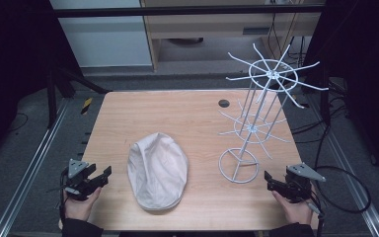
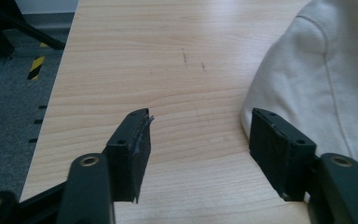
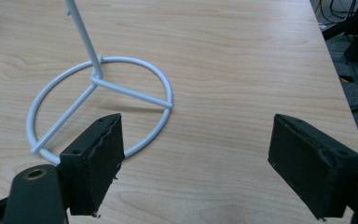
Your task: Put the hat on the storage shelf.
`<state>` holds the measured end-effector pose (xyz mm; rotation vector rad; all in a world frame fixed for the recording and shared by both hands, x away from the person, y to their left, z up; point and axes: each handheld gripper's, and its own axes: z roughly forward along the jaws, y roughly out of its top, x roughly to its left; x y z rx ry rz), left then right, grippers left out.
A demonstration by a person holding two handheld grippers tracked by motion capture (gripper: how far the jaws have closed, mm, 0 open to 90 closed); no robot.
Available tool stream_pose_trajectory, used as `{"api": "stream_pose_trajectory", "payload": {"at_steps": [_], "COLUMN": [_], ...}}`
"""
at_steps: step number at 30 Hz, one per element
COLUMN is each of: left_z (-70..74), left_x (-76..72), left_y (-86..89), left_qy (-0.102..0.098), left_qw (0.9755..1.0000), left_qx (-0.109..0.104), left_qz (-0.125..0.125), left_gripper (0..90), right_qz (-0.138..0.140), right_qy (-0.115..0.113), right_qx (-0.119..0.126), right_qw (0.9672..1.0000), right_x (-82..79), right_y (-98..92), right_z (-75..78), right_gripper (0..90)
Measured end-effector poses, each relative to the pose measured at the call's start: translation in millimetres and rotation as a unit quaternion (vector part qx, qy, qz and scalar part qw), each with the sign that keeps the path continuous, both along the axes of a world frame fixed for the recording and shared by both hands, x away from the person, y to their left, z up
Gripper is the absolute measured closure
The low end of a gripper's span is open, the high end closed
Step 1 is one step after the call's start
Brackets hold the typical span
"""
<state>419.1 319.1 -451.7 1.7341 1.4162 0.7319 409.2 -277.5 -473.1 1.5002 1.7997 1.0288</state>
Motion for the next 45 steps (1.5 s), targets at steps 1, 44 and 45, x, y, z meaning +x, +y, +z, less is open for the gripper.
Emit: {"api": "stream_pose_trajectory", "payload": {"at_steps": [1, 44, 45], "left_z": [1.4, 26.6, 26.2], "left_x": [-1.4, -25.2, -25.0], "left_y": [-1.6, -108.0, -112.1], "left_qy": [-0.002, 0.021, 0.023], "left_qw": [1.0, 0.9775, 0.9766], "left_qx": [0.001, -0.041, -0.04], "left_qz": [-0.001, -0.206, -0.21], "left_gripper": [43.5, 89.5, 89.5], "right_qz": [0.002, 0.024, 0.024], "right_qy": [0.002, 0.014, 0.014], "right_qx": [0.002, 0.001, 0.001], "right_qw": [1.0, 0.9996, 0.9996], "right_x": [-0.1, -4.5, -4.5], "right_y": [0.0, 10.5, 10.5], "right_z": [0.0, 3.2, 3.2], "right_gripper": [19.3, 37.6, 37.6]}}
